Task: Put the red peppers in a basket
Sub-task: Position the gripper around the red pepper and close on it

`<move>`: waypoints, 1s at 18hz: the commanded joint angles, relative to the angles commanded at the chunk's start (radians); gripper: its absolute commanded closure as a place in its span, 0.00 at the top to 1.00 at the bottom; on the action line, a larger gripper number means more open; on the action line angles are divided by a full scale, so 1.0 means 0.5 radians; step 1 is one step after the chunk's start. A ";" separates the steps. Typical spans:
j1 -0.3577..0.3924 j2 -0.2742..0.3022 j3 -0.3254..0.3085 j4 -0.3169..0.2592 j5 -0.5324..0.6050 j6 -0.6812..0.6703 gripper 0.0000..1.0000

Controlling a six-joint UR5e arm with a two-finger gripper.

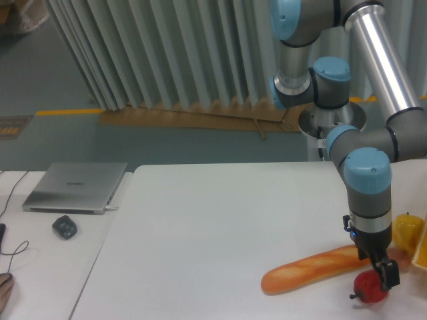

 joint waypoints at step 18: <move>0.000 -0.058 -0.009 0.000 0.012 -0.043 0.70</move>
